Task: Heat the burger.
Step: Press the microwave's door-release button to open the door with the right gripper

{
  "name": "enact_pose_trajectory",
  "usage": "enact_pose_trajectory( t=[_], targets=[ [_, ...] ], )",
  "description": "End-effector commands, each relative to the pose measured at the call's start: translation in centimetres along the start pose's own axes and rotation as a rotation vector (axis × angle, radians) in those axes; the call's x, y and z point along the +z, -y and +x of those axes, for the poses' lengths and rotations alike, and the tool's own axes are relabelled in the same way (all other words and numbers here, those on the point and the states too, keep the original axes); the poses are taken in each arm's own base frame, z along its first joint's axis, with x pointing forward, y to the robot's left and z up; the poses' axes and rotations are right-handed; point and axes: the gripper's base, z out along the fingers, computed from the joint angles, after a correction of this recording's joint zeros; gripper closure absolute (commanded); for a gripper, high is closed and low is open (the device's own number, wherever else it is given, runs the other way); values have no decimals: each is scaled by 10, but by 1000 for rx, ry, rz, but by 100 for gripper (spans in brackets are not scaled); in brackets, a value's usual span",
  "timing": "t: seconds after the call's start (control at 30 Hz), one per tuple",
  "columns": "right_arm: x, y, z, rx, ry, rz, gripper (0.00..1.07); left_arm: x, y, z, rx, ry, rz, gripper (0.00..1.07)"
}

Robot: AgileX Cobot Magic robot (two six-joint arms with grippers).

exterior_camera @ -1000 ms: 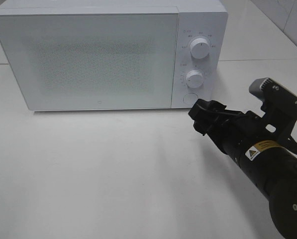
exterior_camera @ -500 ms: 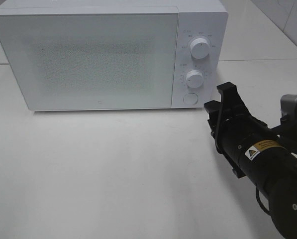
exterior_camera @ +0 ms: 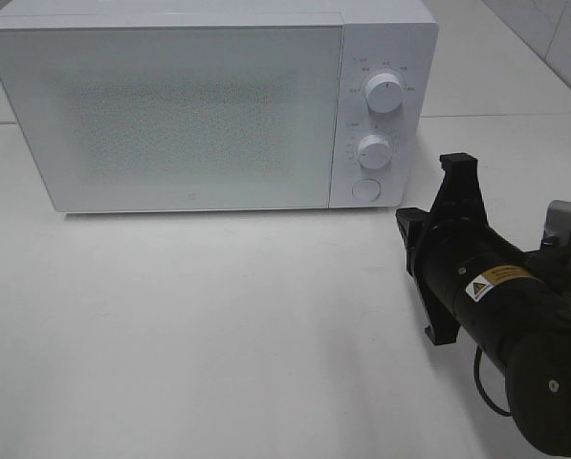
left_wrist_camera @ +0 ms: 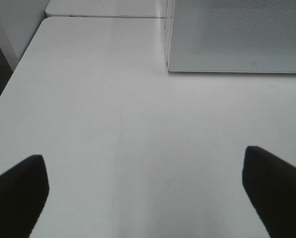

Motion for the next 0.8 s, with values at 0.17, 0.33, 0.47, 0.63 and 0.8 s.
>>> enact_pose_trajectory(
  t=[0.17, 0.33, 0.47, 0.63, 0.8],
  targets=[
    [9, 5, 6, 34, 8, 25, 107, 0, 0, 0, -6, 17, 0, 7],
    [20, 7, 13, 50, 23, 34, 107, 0, 0, 0, -6, 18, 0, 7],
    [28, 11, 19, 47, 22, 52, 107, 0, 0, 0, -6, 18, 0, 7],
    [39, 17, 30, 74, 11, 94, 107, 0, 0, 0, -6, 18, 0, 7],
    [62, 17, 28, 116, 43, 129, 107, 0, 0, 0, -6, 18, 0, 7]
  ],
)
